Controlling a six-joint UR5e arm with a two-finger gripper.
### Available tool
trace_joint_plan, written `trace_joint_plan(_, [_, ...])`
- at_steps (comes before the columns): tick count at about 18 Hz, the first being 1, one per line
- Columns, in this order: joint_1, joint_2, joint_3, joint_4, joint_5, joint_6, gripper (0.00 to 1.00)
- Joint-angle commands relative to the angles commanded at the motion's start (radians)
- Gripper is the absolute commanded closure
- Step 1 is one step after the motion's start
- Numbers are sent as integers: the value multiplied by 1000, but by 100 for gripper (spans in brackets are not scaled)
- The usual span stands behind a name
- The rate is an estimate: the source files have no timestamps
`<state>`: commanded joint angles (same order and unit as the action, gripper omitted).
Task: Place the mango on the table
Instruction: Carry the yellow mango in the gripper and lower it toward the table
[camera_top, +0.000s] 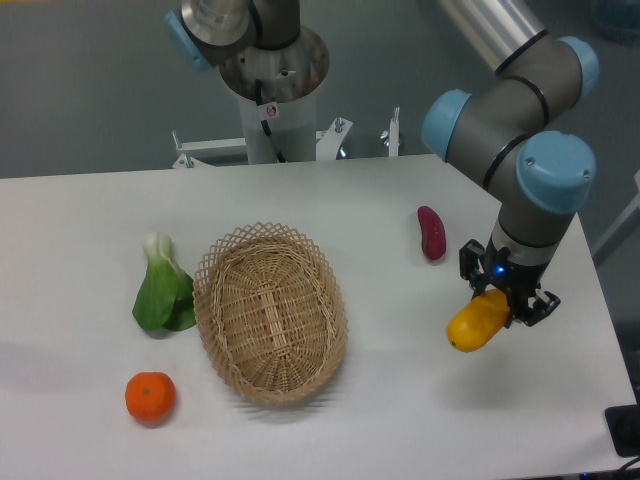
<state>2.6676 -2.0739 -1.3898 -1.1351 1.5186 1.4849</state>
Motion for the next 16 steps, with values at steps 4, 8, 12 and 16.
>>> trace_joint_plan(4, [-9,0,-9,-5,2,-8,64])
trace_joint_plan(8, [-44,3,-73,30,44,-40,62])
trace_joint_plan(12, [-49,9,-164,145,45,-40,59])
trace_joint_plan(16, [-74,-3,-212,250,49,-46,56])
